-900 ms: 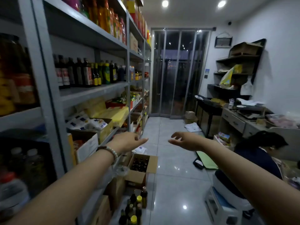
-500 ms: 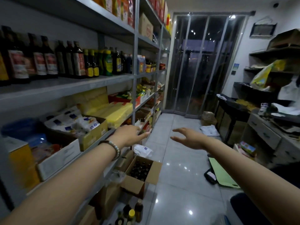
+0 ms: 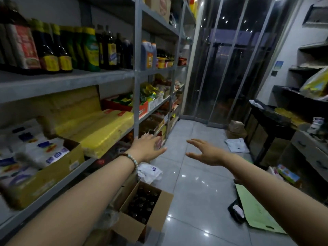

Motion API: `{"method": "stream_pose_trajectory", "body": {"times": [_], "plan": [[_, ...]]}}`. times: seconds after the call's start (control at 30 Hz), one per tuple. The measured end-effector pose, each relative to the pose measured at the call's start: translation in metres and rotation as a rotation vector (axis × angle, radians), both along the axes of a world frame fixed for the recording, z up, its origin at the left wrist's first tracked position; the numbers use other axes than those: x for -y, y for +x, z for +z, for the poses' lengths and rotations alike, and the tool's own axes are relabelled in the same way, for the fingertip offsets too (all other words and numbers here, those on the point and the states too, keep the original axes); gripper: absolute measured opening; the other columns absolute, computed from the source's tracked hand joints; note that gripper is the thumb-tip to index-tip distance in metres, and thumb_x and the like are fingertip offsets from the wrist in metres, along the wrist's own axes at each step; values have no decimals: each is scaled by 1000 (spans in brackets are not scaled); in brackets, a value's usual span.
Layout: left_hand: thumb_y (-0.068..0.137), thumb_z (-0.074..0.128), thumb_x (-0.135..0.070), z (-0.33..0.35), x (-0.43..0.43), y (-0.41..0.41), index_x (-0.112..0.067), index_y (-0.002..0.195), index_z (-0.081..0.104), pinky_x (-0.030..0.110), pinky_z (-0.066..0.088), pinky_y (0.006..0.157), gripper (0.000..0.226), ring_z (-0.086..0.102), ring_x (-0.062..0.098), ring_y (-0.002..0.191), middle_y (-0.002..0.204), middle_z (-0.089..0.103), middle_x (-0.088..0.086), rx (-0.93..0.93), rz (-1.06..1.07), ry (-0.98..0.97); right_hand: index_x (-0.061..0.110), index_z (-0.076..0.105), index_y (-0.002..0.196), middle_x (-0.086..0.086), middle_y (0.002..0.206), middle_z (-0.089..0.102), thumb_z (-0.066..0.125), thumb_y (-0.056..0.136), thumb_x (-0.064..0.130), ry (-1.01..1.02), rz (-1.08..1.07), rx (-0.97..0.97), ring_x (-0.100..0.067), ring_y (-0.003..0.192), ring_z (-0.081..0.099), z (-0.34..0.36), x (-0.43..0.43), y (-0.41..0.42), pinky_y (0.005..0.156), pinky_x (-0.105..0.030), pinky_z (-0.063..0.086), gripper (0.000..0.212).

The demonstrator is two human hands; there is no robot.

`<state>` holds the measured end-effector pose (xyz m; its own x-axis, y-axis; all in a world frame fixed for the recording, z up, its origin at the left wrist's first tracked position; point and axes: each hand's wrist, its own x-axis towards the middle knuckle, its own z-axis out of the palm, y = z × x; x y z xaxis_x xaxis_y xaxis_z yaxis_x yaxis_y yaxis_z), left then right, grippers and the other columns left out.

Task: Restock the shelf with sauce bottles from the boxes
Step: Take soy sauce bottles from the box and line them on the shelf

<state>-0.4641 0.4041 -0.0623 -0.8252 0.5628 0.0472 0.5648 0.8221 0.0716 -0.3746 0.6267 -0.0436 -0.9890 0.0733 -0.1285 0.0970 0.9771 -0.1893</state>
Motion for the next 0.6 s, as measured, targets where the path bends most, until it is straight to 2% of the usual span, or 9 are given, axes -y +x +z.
{"method": "stream_pose_trajectory", "body": {"times": [0.17, 0.43, 0.6], "plan": [[88, 25, -69, -38, -40, -80, -25, 148, 23, 47, 27, 110, 74, 32, 27, 136, 153, 29, 3, 8, 98, 10, 29, 19, 150, 1, 159, 18, 43, 91, 58, -6, 107, 9, -20, 145, 19, -25, -58, -103, 117, -39, 17, 71], [87, 26, -71, -93, -102, -173, -25, 143, 32, 44, 37, 103, 73, 43, 30, 127, 144, 43, 7, 139, 417, 22, 30, 17, 150, 0, 159, 17, 42, 90, 60, -29, 336, 105, -22, 145, 20, -69, -131, -267, 118, -42, 19, 71], [88, 29, -69, -106, -110, -212, -24, 143, 33, 43, 37, 103, 71, 42, 29, 127, 144, 42, 6, 160, 583, 55, 33, 23, 147, 0, 158, 21, 46, 90, 58, -186, 436, 122, -24, 142, 28, -81, -139, -361, 116, -45, 24, 67]]}}
